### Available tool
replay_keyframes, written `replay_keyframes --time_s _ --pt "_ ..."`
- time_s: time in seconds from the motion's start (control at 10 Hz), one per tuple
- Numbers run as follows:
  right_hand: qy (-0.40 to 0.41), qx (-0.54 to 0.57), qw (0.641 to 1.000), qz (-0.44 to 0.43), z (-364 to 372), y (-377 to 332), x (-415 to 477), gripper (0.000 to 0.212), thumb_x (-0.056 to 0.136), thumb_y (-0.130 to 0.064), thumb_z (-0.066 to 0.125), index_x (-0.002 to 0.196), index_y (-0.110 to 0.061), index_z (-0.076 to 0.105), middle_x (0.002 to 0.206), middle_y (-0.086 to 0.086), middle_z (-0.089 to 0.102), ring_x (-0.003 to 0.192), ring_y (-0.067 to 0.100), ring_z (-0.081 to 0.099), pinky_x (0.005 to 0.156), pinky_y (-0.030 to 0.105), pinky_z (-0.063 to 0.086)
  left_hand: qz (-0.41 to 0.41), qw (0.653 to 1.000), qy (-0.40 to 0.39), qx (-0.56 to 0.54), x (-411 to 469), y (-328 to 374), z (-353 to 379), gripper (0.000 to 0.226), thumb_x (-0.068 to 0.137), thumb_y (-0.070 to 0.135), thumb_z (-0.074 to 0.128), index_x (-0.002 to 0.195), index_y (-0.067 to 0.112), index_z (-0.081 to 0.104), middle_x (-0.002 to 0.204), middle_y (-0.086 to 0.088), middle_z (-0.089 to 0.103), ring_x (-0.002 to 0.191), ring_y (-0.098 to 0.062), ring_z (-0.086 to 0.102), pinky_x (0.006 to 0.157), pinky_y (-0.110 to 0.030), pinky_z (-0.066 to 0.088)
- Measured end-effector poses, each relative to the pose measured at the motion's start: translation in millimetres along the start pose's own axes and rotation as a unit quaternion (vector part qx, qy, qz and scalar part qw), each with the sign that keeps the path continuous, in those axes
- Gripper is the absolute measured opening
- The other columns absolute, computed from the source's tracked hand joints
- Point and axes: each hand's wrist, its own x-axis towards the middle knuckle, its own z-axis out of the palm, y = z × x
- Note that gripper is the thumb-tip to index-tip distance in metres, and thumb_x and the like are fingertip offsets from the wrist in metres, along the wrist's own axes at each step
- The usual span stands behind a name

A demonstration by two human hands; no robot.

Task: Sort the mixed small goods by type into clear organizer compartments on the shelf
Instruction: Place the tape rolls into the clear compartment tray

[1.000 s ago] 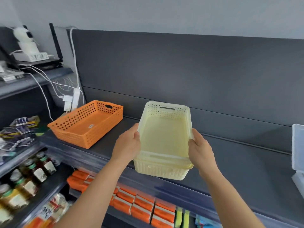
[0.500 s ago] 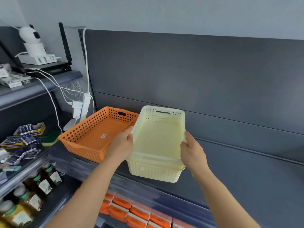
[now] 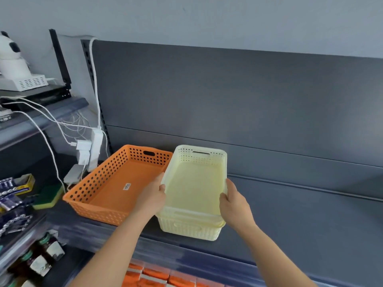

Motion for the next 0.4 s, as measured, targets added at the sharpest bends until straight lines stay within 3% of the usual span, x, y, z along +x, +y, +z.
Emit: replay_keyframes --time_s 0.1,0.2,0.3,0.4 --pt "0.006 -0.021 1.000 0.002 7 -1 -2 0.043 0.094 -0.013 0.030 0.136 -0.020 0.031 0.084 0.004 0.053 0.064 0.016 0.048 0.052 0.029 0.037 0.010 0.999 -0.025 0.036 2 -2 -1 0.052 0.103 0.021 0.032 0.152 0.026 0.014 0.155 0.001 0.028 0.134 -0.022 0.039 0.098 -0.033 0.039" --pt "-0.006 -0.033 0.999 0.026 6 -7 -7 0.048 0.098 -0.027 0.033 0.144 -0.024 0.020 0.101 0.005 0.059 0.078 0.020 0.057 0.061 0.031 0.044 0.016 0.996 -0.042 0.075 0 -2 -3 0.057 0.103 0.025 0.032 0.153 0.023 0.005 0.159 0.001 0.017 0.135 -0.023 0.039 0.098 -0.036 0.042" --pt "-0.013 -0.031 0.999 0.034 2 -6 -13 0.048 0.098 -0.040 0.035 0.143 -0.025 0.023 0.117 0.003 0.058 0.091 0.021 0.057 0.073 0.034 0.047 0.026 0.992 -0.054 0.111 -3 -1 -2 0.061 0.103 0.030 0.034 0.153 0.018 0.001 0.159 -0.003 0.015 0.139 -0.025 0.032 0.106 -0.039 0.036" --pt "0.005 -0.024 0.999 0.039 -5 -2 -27 0.051 0.097 -0.045 0.038 0.141 -0.023 0.029 0.135 0.006 0.050 0.117 0.023 0.052 0.085 0.034 0.043 0.076 0.988 -0.016 0.134 -13 3 -9 0.063 0.100 0.036 0.039 0.152 0.018 0.009 0.155 -0.006 0.026 0.139 -0.025 0.033 0.108 -0.042 0.036"
